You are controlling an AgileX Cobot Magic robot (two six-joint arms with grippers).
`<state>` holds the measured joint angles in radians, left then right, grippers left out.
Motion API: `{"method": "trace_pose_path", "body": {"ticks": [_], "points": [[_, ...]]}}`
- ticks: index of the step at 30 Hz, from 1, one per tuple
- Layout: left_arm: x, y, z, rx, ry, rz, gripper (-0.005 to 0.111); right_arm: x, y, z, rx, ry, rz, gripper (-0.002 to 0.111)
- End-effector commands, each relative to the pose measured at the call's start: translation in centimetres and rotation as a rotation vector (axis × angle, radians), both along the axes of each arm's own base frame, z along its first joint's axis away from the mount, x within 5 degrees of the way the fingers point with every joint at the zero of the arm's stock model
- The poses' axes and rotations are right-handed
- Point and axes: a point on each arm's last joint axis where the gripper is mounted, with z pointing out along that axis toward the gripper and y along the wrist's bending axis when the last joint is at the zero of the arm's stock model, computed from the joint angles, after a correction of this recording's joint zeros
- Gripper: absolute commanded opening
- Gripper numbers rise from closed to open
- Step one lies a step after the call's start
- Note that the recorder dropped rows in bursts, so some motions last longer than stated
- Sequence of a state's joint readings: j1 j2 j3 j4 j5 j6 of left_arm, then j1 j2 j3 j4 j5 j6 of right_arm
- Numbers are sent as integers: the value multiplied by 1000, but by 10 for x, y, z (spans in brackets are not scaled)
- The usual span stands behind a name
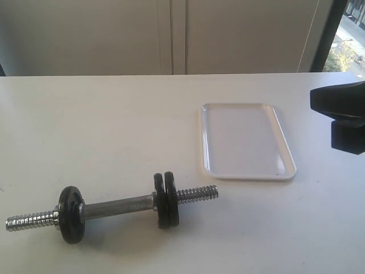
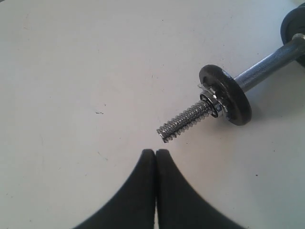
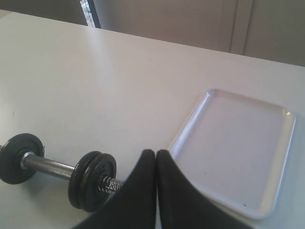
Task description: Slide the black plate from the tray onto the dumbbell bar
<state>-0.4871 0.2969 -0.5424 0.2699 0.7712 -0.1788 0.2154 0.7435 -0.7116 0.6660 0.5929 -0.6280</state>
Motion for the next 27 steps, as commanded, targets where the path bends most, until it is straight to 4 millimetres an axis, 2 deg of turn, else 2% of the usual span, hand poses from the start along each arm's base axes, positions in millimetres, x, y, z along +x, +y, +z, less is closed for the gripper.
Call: {"method": "trace_pose_path", "body": {"ticks": [1, 19, 27], "points": [[-1, 0, -2, -7, 3, -1, 0, 0, -2, 0, 2, -7, -17, 0], [-1, 0, -2, -7, 3, -1, 0, 0, -2, 0, 2, -7, -17, 0], [6, -5, -25, -7, 2, -19, 0, 0, -2, 0, 2, -7, -17, 0]]}}
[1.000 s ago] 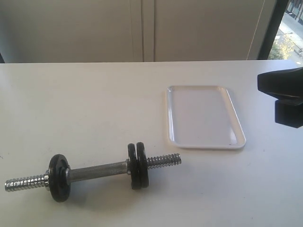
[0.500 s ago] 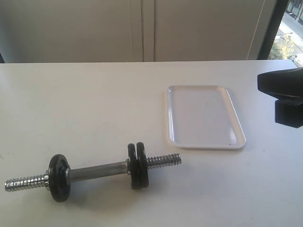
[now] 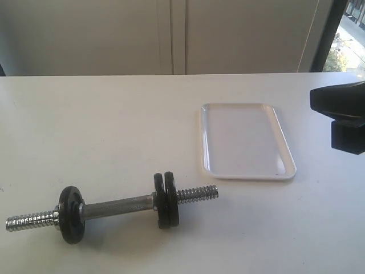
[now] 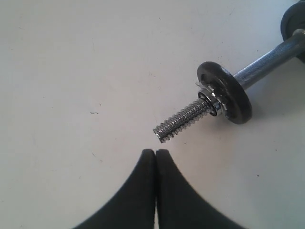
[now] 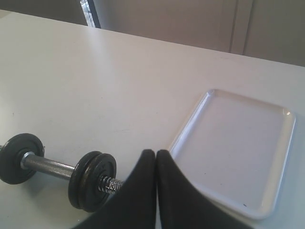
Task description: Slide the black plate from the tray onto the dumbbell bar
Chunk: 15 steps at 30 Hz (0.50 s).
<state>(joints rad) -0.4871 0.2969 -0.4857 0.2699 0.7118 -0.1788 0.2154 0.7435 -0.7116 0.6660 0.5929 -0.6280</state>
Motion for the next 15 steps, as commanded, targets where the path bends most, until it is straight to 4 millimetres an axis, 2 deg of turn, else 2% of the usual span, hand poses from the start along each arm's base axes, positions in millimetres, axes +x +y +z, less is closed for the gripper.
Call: {"method": "trace_pose_path", "body": {"ticks": [1, 7, 15], "points": [[2, -2, -14, -8, 6, -9, 0, 0, -2, 0, 2, -7, -17, 0], [6, -5, -27, -13, -8, -23, 0, 0, -2, 0, 2, -7, -17, 0], [6, -6, -27, -14, -10, -24, 0, -2, 0, -3, -7, 27, 10, 0]]}}
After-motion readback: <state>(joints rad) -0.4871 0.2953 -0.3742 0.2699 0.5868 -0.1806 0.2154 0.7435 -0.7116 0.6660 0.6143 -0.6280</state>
